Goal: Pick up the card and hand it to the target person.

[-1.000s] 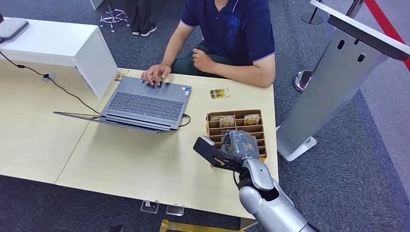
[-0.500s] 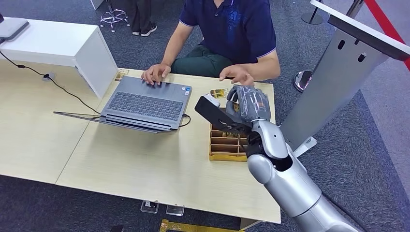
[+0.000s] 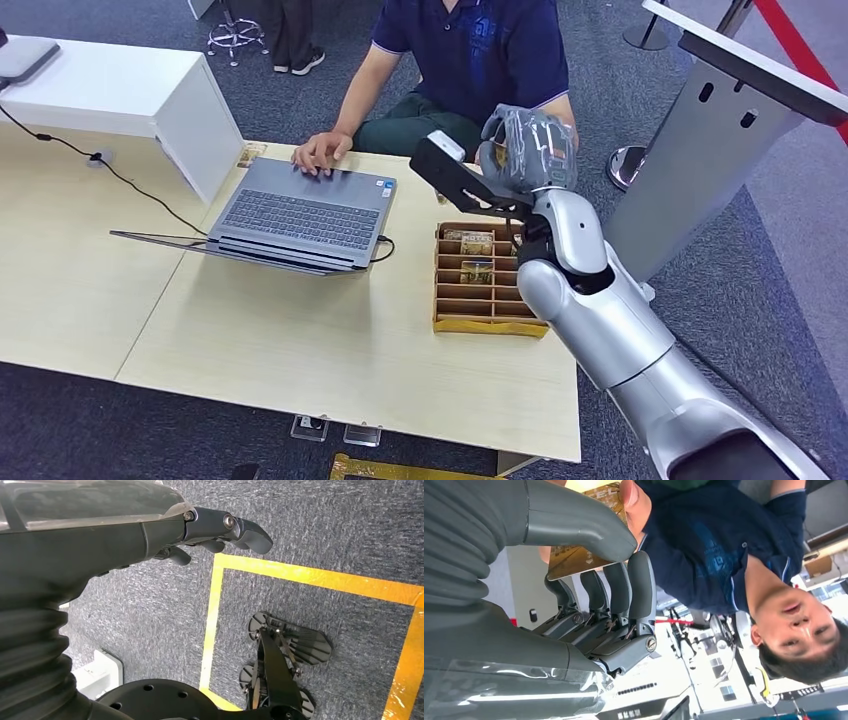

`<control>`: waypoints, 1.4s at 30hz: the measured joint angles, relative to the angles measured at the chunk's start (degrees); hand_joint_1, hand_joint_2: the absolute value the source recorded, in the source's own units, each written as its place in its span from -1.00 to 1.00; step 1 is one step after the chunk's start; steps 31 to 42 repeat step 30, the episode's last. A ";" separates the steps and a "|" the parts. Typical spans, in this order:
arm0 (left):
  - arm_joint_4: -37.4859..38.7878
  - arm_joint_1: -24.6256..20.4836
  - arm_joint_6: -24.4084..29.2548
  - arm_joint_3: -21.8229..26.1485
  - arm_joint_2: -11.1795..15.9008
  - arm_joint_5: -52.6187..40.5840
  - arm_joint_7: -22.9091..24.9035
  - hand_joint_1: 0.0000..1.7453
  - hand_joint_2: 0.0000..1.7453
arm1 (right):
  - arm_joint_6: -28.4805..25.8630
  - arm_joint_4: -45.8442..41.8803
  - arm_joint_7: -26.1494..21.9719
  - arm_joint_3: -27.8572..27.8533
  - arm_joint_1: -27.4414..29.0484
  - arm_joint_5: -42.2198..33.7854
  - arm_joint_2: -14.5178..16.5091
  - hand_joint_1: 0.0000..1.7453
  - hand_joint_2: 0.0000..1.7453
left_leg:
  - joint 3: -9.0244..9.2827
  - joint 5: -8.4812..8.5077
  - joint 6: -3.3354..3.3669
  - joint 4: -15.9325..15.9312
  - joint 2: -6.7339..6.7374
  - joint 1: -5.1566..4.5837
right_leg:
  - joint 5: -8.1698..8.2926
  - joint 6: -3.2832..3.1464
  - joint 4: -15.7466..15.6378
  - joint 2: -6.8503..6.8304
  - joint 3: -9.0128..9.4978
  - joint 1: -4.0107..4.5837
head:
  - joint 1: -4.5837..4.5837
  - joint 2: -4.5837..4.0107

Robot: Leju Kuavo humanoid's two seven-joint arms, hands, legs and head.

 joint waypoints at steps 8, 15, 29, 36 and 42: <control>0.00 0.06 -0.89 0.01 -0.01 0.16 -0.68 -1.00 1.00 | -1.24 5.49 -1.84 0.03 -0.67 0.81 1.57 -1.00 1.00 | 0.00 0.00 0.00 0.00 0.00 0.00 | 0.00 0.00 0.00 0.00 -0.01 0.00 | 0.00 -0.01; 0.00 0.21 -0.03 0.09 -0.01 1.78 -0.87 -1.00 1.00 | -0.12 3.67 -7.57 -1.94 3.32 -14.49 1.13 -1.00 1.00 | 0.07 0.00 0.00 0.01 0.01 0.00 | 0.00 0.00 -0.01 0.01 0.00 0.00 | -0.03 0.00; 0.00 0.99 1.20 0.99 0.18 4.01 -0.69 -1.00 1.00 | 14.07 -22.60 -28.05 -15.70 40.13 -61.81 -12.07 -1.00 1.00 | 0.07 -0.16 0.10 0.02 0.00 0.00 | -0.04 0.05 -0.21 0.00 0.05 0.00 | 0.02 0.00; 0.00 1.02 1.22 1.08 0.19 4.06 -0.70 -1.00 1.00 | 13.88 -23.56 -28.36 -16.15 41.66 -61.72 -12.49 -1.00 1.00 | 0.06 -0.17 0.10 0.02 0.01 0.00 | -0.05 0.05 -0.21 0.00 0.04 0.00 | 0.01 0.00; 0.00 1.02 1.22 1.08 0.19 4.06 -0.70 -1.00 1.00 | 13.88 -23.56 -28.36 -16.15 41.66 -61.72 -12.49 -1.00 1.00 | 0.06 -0.17 0.10 0.02 0.01 0.00 | -0.05 0.05 -0.21 0.00 0.04 0.00 | 0.01 0.00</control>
